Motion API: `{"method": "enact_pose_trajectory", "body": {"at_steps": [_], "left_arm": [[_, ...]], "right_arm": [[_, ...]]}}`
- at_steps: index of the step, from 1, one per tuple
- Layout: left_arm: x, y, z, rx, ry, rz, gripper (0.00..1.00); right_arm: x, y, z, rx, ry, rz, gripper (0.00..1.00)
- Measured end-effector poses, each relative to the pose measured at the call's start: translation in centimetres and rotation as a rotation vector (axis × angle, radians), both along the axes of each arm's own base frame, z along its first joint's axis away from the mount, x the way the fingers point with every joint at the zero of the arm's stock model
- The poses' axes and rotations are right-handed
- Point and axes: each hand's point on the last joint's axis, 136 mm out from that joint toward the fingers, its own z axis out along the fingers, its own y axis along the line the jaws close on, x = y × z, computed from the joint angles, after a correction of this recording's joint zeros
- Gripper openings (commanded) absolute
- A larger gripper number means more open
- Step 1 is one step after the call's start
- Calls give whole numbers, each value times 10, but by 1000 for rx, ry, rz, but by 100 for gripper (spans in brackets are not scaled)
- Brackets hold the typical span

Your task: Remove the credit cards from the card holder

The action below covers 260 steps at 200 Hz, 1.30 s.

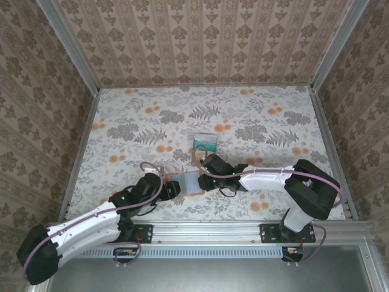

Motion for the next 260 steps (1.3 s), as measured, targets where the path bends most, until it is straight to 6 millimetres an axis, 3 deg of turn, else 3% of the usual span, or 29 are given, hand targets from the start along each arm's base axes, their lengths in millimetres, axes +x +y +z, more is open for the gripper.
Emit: {"method": "enact_pose_trajectory", "body": {"at_steps": [116,221,260], "left_arm": [[-3,0,-24,59,54,-7,61],[1,-6,-25,58,44,-11,63],[-1,-12,-16,21,27,-30,64]], "right_arm": [[-3,4,-9,3,29,-22,27],[-3,3,-15,-16,31,-36,26],[-3,6,-14,-14,32,-38,26]]}}
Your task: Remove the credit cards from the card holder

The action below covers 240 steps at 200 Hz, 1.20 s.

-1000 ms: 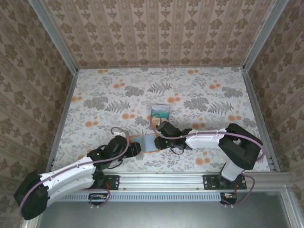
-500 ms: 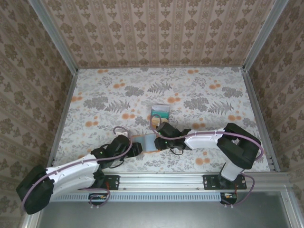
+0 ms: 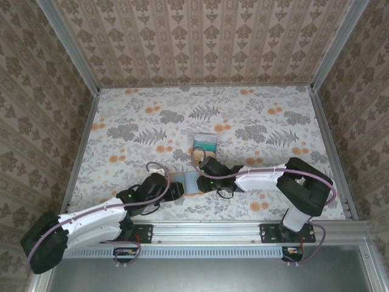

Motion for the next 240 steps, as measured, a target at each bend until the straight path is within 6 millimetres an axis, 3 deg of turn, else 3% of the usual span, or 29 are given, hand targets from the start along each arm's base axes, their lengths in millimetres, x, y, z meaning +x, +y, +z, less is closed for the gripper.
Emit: {"method": "enact_pose_trajectory", "body": {"at_steps": [61,105,206,240], "left_arm": [[0,-4,6,-28,-8,-11,64],[-1,-5,7,-31,-9,-18,88],[-2,-12,19,-82,-30,-40,82],[-2,-21,26,-103,-42,-66,81]], "right_arm": [[1,4,0,2,0,4,26],[-1,5,0,5,3,11,26],[-1,5,0,6,3,3,27],[1,-6,9,6,-37,-36,29]]}}
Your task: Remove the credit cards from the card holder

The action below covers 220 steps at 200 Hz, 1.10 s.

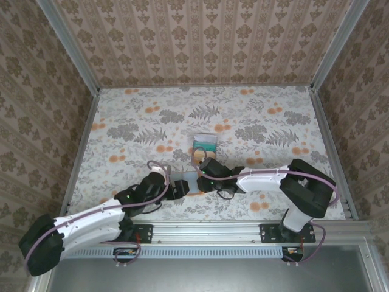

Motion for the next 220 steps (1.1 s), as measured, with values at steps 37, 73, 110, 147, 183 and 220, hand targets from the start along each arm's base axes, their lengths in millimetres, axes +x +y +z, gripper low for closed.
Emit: {"method": "enact_pose_trajectory", "body": {"at_steps": [37,73,110,147,183,220], "left_arm": [[0,-20,4,-6,-5,-39,79],[-1,-37,-4,14,13,-75,78],[0,-44,-2,1,9,-86,79],[5,-31,24,-42,-46,-49,71],[19,5,39,-27,-89,65,55],[18,34,6,88,-15,131,23]], "right_arm": [[4,-17,21,28,-68,-61,31],[6,-26,27,36,-88,-96,31],[6,-26,27,37,-87,-98,31],[6,-25,28,43,-86,-96,30],[8,-13,33,79,-77,-77,25],[15,20,45,147,-62,-40,16]]}}
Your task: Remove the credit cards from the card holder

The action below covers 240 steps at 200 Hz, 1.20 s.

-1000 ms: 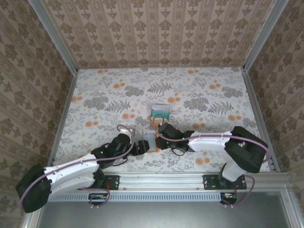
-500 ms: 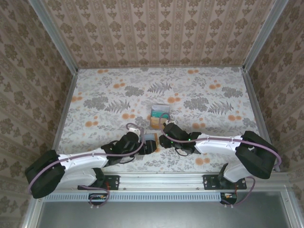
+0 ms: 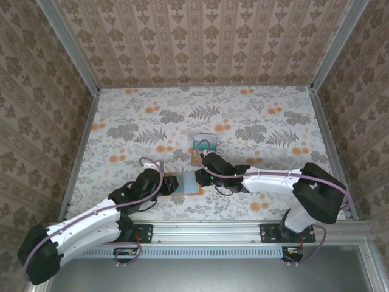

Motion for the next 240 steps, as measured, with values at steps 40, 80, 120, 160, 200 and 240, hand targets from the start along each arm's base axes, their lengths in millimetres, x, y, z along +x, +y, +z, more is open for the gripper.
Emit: {"method": "enact_pose_trajectory", "body": {"at_steps": [40,80,120,160,200,240], "left_arm": [[-2,15,-25,83,64,26,16],[-1,22,-35,109,89,43,16],[-1,23,-40,115,96,40,17],[-6,27,-50,127,111,38,16],[-6,27,-52,123,108,38,15],[-5,26,-52,112,102,36,14]], "right_arm": [[-2,30,7,60,39,45,16],[-9,55,0,84,88,88,17],[-15,65,-16,83,151,97,18],[-17,68,-32,73,201,82,19],[-19,68,-38,72,230,66,19],[-19,67,-45,69,253,46,20]]}}
